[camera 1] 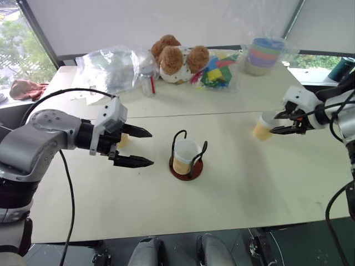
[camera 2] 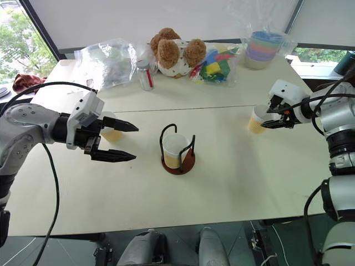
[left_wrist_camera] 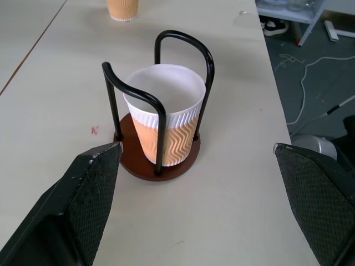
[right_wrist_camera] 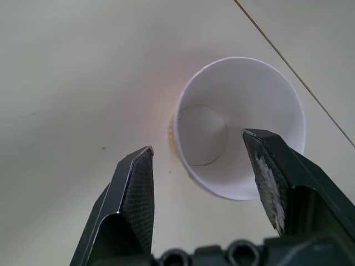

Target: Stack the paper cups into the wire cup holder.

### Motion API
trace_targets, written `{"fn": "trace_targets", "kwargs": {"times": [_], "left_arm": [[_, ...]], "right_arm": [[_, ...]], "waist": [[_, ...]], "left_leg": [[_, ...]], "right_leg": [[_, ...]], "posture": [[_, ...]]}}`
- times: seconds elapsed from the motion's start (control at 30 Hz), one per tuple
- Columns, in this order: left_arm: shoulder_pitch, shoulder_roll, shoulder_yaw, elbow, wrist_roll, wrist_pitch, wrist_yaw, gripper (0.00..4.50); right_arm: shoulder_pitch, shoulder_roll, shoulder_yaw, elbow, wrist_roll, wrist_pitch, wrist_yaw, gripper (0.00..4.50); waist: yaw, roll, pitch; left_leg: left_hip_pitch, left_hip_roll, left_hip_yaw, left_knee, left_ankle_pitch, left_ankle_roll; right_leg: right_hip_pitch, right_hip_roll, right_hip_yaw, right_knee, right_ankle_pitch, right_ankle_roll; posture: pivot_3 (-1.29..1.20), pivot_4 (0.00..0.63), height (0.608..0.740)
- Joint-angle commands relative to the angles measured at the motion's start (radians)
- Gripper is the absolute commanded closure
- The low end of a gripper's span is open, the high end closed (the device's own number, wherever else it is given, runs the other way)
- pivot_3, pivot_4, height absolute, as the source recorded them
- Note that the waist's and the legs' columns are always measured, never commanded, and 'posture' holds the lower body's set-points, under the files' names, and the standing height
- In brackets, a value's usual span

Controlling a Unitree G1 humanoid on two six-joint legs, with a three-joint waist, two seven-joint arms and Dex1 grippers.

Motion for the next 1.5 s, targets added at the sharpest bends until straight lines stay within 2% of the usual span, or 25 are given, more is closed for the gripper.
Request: {"fn": "trace_targets", "kwargs": {"times": [0.03, 0.13, 0.17, 0.33, 0.43, 0.63, 0.8, 1.0, 1.2, 1.5], "left_arm": [[0.004, 0.011, 0.020, -0.021, -0.008, 0.007, 0.006, 0.00], [0.008, 0.013, 0.021, -0.018, -0.006, 0.006, 0.006, 0.00], [0.009, 0.014, 0.021, -0.017, -0.004, 0.006, 0.006, 0.00], [0.015, 0.018, 0.019, -0.009, 0.005, -0.002, -0.001, 0.00], [0.017, 0.024, 0.013, -0.002, 0.016, -0.012, -0.010, 0.00], [0.017, 0.044, 0.005, 0.020, 0.040, -0.032, -0.038, 0.00], [0.016, 0.040, 0.003, 0.026, 0.048, -0.038, -0.044, 0.00], [0.024, 0.032, 0.003, 0.023, 0.050, -0.041, -0.033, 0.00], [0.027, 0.034, 0.002, 0.019, 0.052, -0.041, -0.031, 0.00], [0.028, 0.015, -0.002, 0.010, 0.066, -0.053, -0.013, 0.00]], "right_arm": [[-0.052, 0.020, -0.001, 0.092, -0.037, -0.055, -0.018, 2.61], [-0.079, 0.041, -0.013, 0.151, -0.043, -0.075, -0.017, 4.24], [-0.087, 0.047, -0.018, 0.168, -0.043, -0.078, -0.016, 4.46], [-0.114, 0.054, -0.030, 0.197, -0.037, -0.104, -0.005, 4.46], [-0.149, 0.038, -0.030, 0.138, -0.041, -0.140, 0.031, 4.46], [-0.294, 0.041, -0.070, -0.267, 0.113, 0.095, 0.327, 4.46], [-0.285, -0.028, 0.006, -0.629, 0.400, 0.355, 0.359, 4.46], [-0.218, -0.062, 0.026, -0.856, 0.558, 0.495, 0.359, 4.46], [-0.151, -0.011, 0.018, -0.962, 0.570, 0.538, 0.350, 4.46], [-0.155, 0.076, 0.105, -0.914, 0.495, 0.456, 0.359, 4.46]], "waist": [[-0.001, 0.000, 0.000], [0.000, 0.000, 0.000], [0.000, 0.000, 0.000], [0.001, 0.000, 0.000], [-0.001, 0.001, 0.000], [-0.004, 0.011, 0.007], [0.013, 0.010, 0.006], [0.022, 0.010, 0.007], [0.021, 0.010, 0.007], [0.022, 0.010, 0.007]], "left_leg": [[0.000, 0.000, 0.000, 0.000, 0.000, 0.000], [0.000, 0.000, 0.000, 0.000, 0.000, 0.000], [0.000, 0.000, 0.000, 0.000, 0.000, 0.000], [0.000, 0.000, 0.000, 0.000, 0.000, -0.001], [0.000, 0.000, 0.000, 0.000, 0.000, -0.001], [0.000, 0.000, 0.001, 0.000, 0.001, -0.001], [0.000, 0.001, -0.003, -0.001, 0.000, -0.001], [-0.001, -0.001, -0.001, 0.005, -0.003, 0.005], [-0.001, -0.001, -0.002, 0.006, -0.003, 0.006], [-0.001, 0.000, -0.002, 0.007, -0.003, 0.006]], "right_leg": [[0.000, 0.000, 0.000, 0.000, 0.000, 0.000], [0.000, 0.000, 0.000, 0.000, 0.000, 0.000], [0.000, 0.000, 0.000, 0.000, 0.000, 0.000], [0.000, 0.000, 0.000, 0.000, 0.000, 0.000], [0.000, 0.000, 0.000, 0.000, 0.000, 0.000], [-0.003, 0.001, 0.002, 0.003, 0.000, 0.000], [-0.002, 0.001, -0.001, 0.006, 0.000, 0.000], [0.000, -0.002, 0.000, 0.004, 0.000, 0.000], [0.000, -0.001, 0.000, 0.006, 0.000, 0.000], [-0.001, 0.000, 0.000, 0.011, 0.000, 0.000]], "posture": [[0.00, 0.150, 0.740], [0.00, 0.150, 0.740], [0.00, 0.150, 0.740], [0.00, 0.150, 0.740], [0.00, 0.150, 0.740], [0.00, 0.150, 0.740], [0.00, 0.150, 0.740], [0.00, 0.150, 0.740], [0.00, 0.150, 0.740], [0.00, 0.150, 0.740]]}}
